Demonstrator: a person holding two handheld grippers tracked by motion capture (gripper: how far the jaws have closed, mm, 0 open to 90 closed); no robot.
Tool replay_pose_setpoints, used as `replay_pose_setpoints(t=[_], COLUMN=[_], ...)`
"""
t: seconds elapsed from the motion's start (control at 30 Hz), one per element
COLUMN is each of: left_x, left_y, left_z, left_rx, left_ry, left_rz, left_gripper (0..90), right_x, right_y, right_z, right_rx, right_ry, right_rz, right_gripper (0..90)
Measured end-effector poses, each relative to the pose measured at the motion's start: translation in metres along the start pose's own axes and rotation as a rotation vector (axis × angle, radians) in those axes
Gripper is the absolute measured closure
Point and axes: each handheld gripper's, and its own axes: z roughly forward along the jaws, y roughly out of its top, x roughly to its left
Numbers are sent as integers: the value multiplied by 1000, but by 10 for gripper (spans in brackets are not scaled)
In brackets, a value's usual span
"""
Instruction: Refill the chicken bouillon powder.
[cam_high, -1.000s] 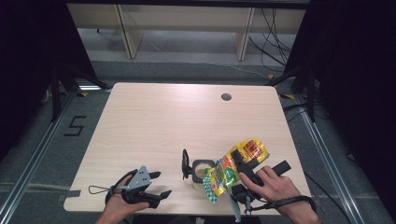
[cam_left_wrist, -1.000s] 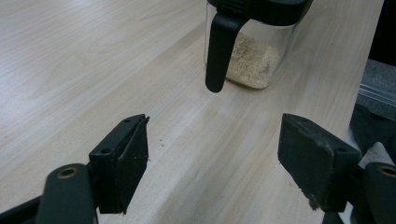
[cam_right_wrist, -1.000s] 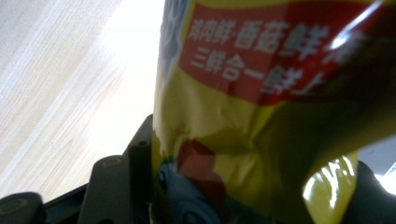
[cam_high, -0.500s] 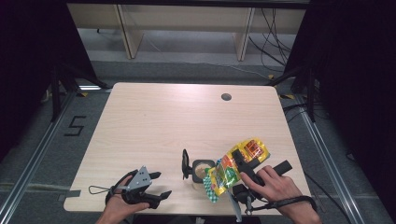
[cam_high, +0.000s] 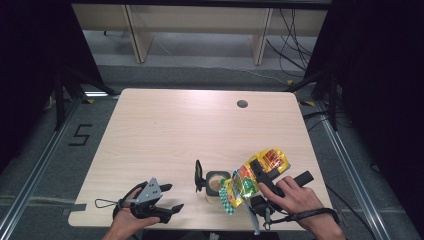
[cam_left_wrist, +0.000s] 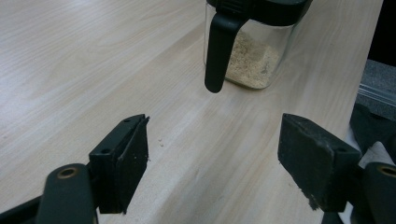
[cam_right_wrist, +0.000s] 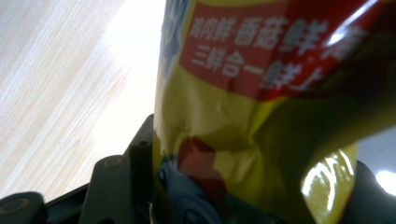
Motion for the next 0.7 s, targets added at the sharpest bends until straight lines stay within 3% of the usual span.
replay_pose_setpoints(t=[0.03, 0.07, 0.1, 0.17, 0.2, 0.23, 0.27, 0.37, 0.4, 0.43, 0.47, 0.53, 0.57, 0.6, 0.67, 0.7], left_x=[1, 1, 1, 2, 1, 1, 1, 1, 1, 1, 1, 1, 1, 2, 1, 1], left_y=[1, 1, 1, 1, 0, 1, 1, 0, 1, 1, 1, 1, 0, 1, 1, 1], left_z=[0, 0, 0, 0, 0, 0, 0, 0, 0, 0, 0, -1, 0, -1, 0, -1], left_rx=[6, 7, 7, 2, -1, 3, 5, 1, 4, -2, 0, 4, 2, 1, 7, 8], left_ry=[0, 12, 10, -4, 2, 1, 7, 1, 3, 4, 5, -4, -2, 2, 8, 1], left_rz=[10, 3, 1, 34, 7, 7, 0, 8, 4, 7, -3, 5, 5, 24, 2, 21], left_gripper=[242, 242, 242, 242, 242, 242, 242, 242, 242, 242, 242, 242, 242, 242, 242, 242], right_x=[2, 1, -2, -1, -2, -2, -5, -3, -4, -2, -2, 0, 0, -2, -3, -4], right_y=[1, 1, 0, 1, 1, 1, 0, 2, 1, 3, 2, 4, 4, 3, 3, 2], right_z=[-2, -2, -2, -5, -6, -7, -7, -8, -6, -6, -4, -4, -4, -3, -6, -6], right_rx=[12, 10, -4, 11, 7, 6, -3, 6, -6, 6, -1, 7, 4, -5, -4, -10], right_ry=[6, 1, -8, -2, -5, -9, -15, -8, -13, -2, -6, 6, 3, -3, -9, -17], right_rz=[37, 35, -4, 39, 37, 38, 5, 34, -1, 34, -4, 28, 27, -10, -4, -3], right_gripper=[436, 437, 437, 437, 437, 437, 437, 437, 437, 437, 438, 438, 438, 438, 438, 438])
